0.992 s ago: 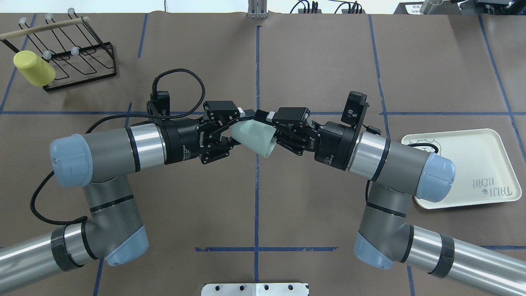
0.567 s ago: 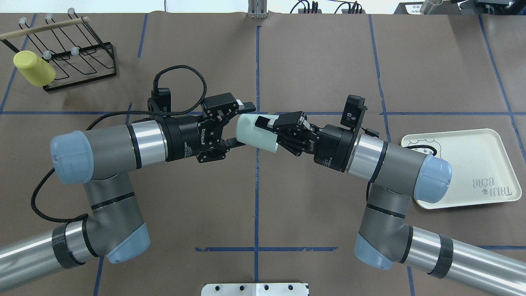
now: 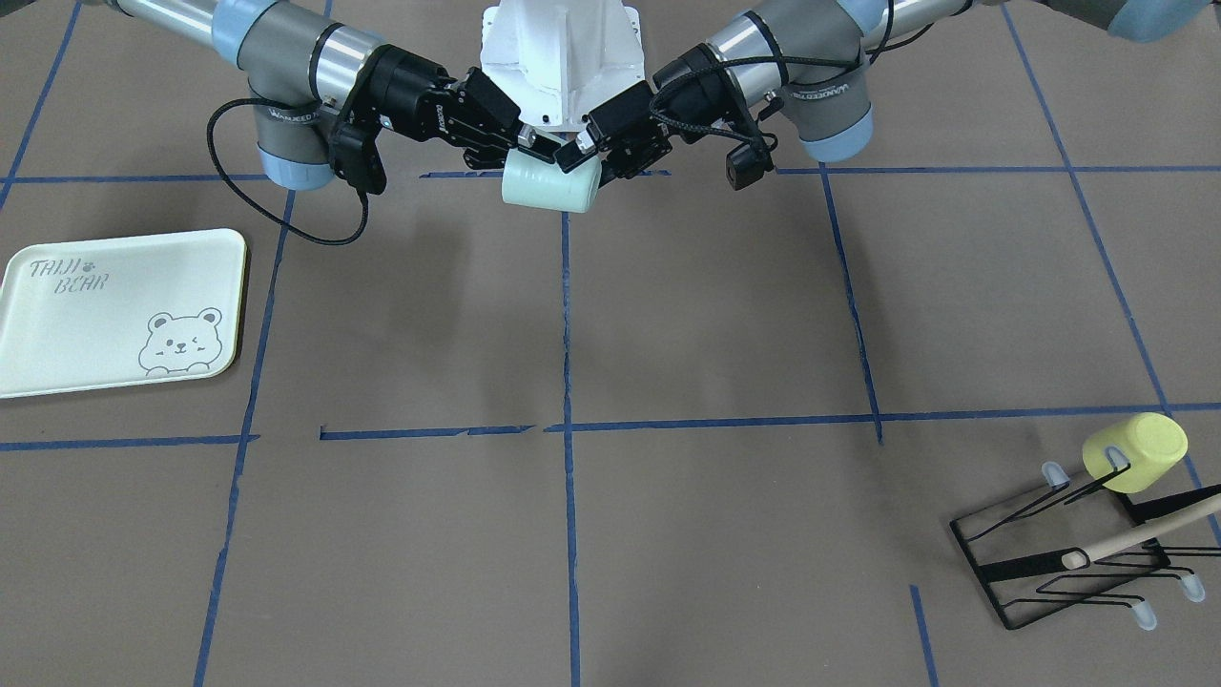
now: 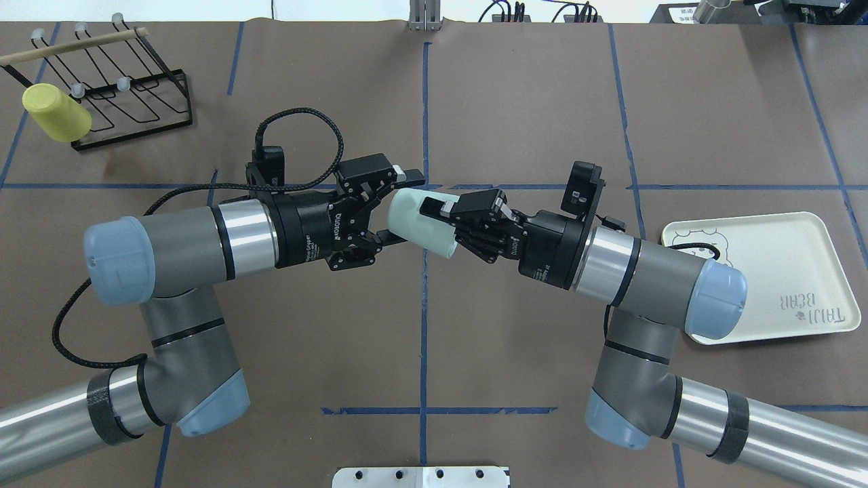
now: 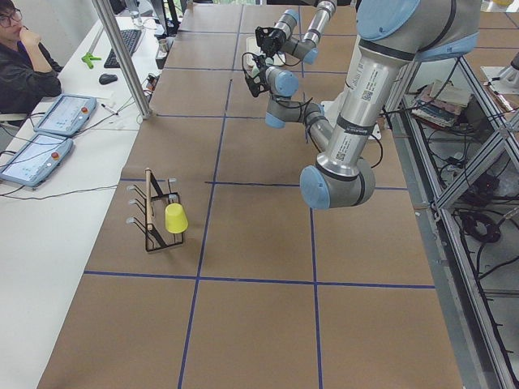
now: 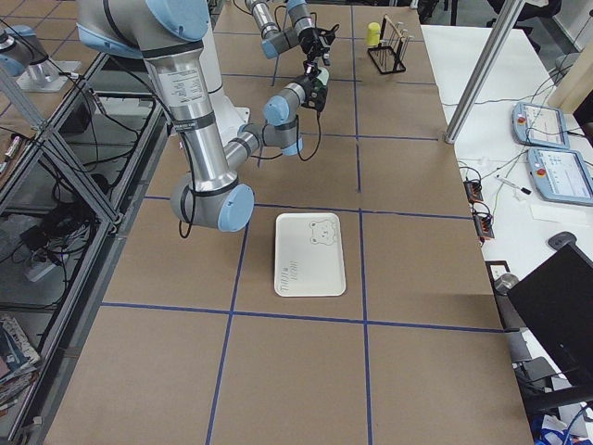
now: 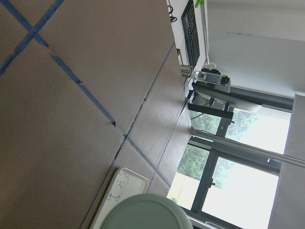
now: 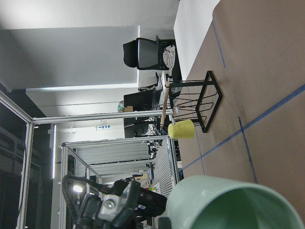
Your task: Left arm grabs green cup and hands to right arm on tray
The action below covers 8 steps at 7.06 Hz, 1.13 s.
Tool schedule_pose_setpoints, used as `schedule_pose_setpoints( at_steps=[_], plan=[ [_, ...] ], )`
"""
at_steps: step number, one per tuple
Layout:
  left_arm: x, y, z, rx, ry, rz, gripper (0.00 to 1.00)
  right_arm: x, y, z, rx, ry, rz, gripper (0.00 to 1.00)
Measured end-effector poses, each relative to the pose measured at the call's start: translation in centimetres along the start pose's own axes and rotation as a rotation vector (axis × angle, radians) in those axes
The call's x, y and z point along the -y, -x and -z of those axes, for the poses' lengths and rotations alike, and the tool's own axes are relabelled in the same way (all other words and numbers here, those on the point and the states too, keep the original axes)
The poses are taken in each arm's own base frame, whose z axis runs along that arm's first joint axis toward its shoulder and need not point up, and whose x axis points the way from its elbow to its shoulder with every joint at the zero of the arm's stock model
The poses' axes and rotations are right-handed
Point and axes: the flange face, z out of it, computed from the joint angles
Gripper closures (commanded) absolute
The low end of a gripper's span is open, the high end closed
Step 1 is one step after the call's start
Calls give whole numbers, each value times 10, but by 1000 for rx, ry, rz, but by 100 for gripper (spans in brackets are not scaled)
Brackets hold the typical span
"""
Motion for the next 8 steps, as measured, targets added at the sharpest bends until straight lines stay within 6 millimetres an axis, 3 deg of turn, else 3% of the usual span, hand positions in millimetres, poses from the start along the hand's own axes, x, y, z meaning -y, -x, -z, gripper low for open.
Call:
schedule_pose_setpoints(
  at_steps=[4,5,7,8],
  plan=[
    [0,0,0,-1,1,0,0,-2,5,0,11,4,-3,98],
    [0,0,0,-1,1,0,0,-1,4,0,9,2,-1,86],
    [0,0,0,-1,1,0,0,-1,3,1,7,2,-1,1],
    [0,-1,0,-2,1,0,0,0,2,1,3,0,0,0]
  ],
)
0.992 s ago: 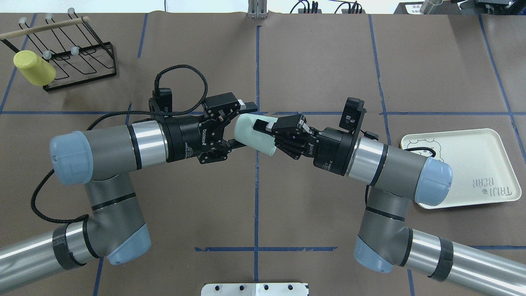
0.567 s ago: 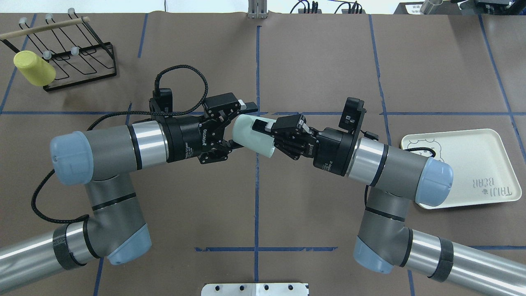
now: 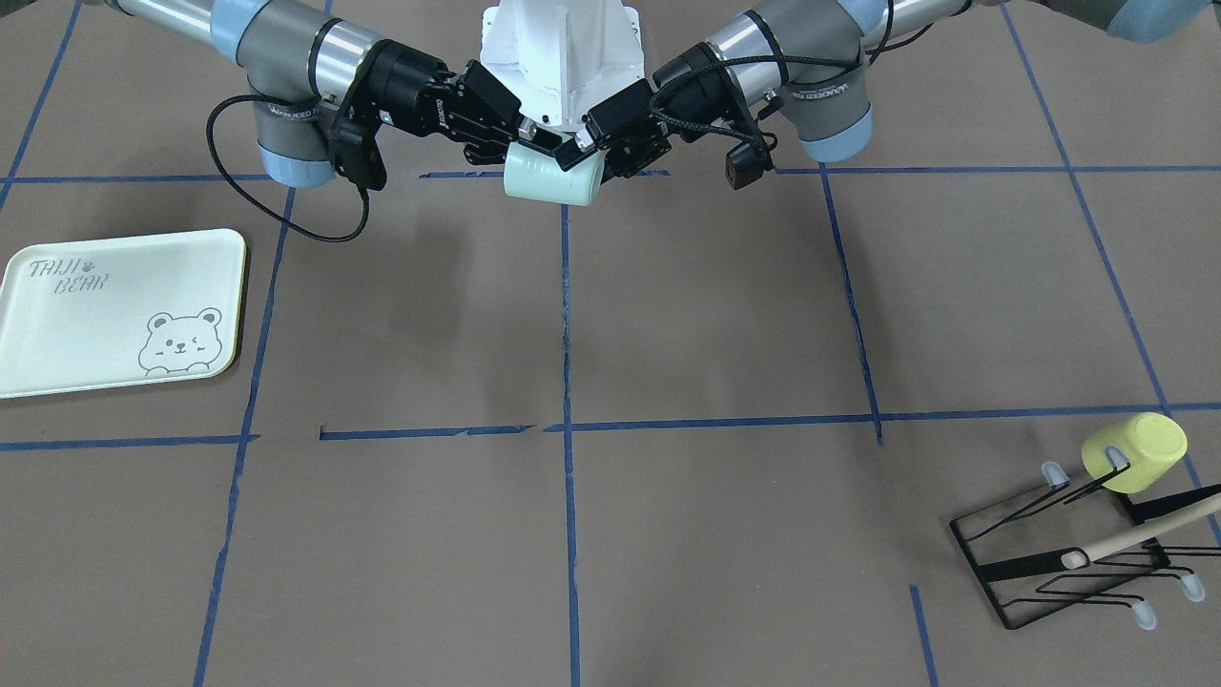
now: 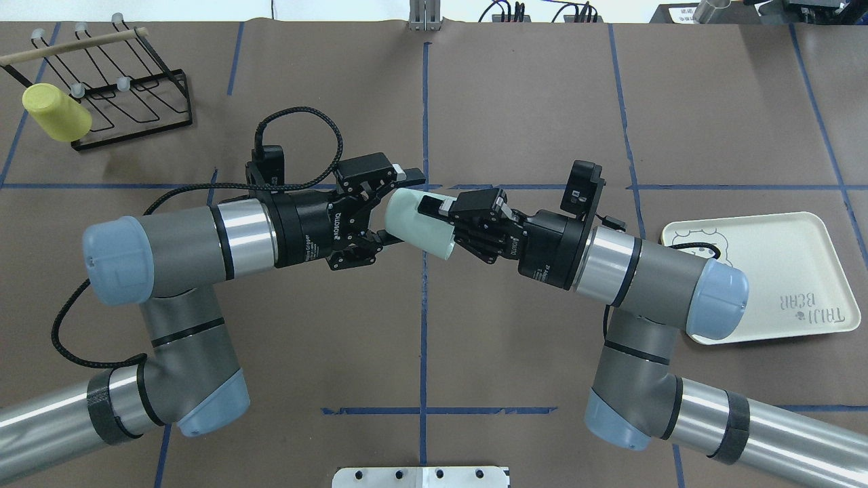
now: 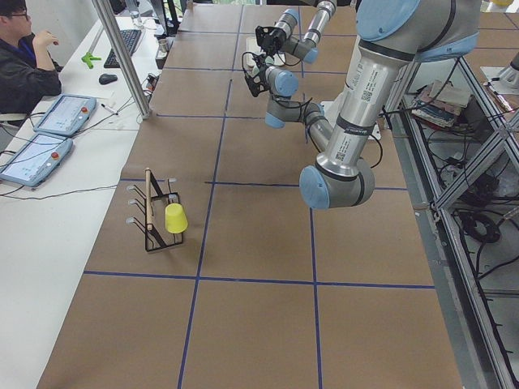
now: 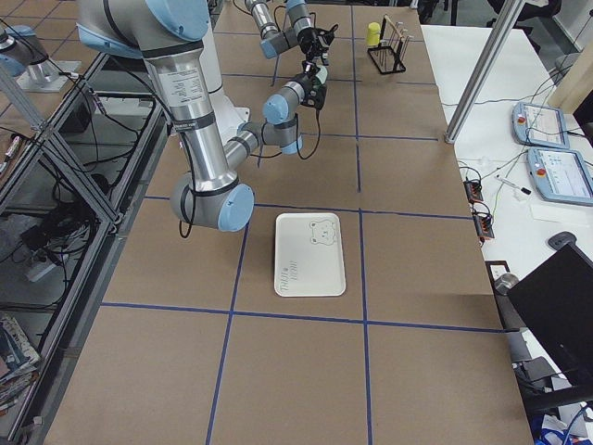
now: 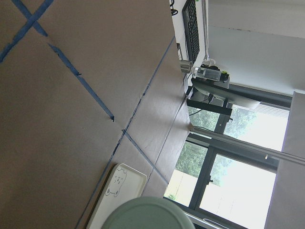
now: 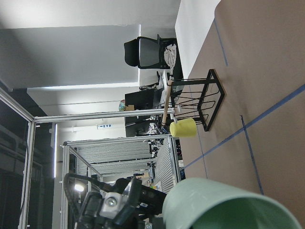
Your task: Left arm grabs green cup and hands to right arm on tray
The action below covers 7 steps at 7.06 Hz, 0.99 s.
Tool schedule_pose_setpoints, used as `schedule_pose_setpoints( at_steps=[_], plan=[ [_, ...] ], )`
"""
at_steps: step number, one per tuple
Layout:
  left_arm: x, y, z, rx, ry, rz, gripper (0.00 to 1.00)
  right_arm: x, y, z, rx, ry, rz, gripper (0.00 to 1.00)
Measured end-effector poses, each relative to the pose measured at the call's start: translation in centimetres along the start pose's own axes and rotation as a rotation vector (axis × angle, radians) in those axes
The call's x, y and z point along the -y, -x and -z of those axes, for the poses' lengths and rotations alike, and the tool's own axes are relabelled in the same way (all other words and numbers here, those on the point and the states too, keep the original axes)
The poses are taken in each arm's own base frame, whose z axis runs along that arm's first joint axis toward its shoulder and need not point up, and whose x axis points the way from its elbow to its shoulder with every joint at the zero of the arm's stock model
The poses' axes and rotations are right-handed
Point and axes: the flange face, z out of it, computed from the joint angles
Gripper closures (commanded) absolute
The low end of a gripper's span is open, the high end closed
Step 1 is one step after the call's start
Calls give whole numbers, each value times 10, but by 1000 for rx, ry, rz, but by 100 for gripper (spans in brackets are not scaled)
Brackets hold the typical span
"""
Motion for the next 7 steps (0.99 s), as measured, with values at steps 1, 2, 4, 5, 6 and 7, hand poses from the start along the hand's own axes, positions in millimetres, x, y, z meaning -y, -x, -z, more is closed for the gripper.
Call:
schedule_pose_setpoints(
  at_steps=[1,2,4,5,6,7],
  plan=[
    [0,0,0,0,0,0,0,1,0,0,-2,-3,3,0],
    [0,0,0,1,0,0,0,4,-1,1,-6,-8,6,0],
    [0,0,0,1,0,0,0,11,-5,3,-37,-23,13,0],
    [0,0,0,1,0,0,0,16,-7,1,-72,-26,19,0],
    [0,0,0,1,0,0,0,26,-5,0,-127,-20,31,0],
    [0,0,0,1,0,0,0,43,-1,2,-189,-7,44,0]
  ],
)
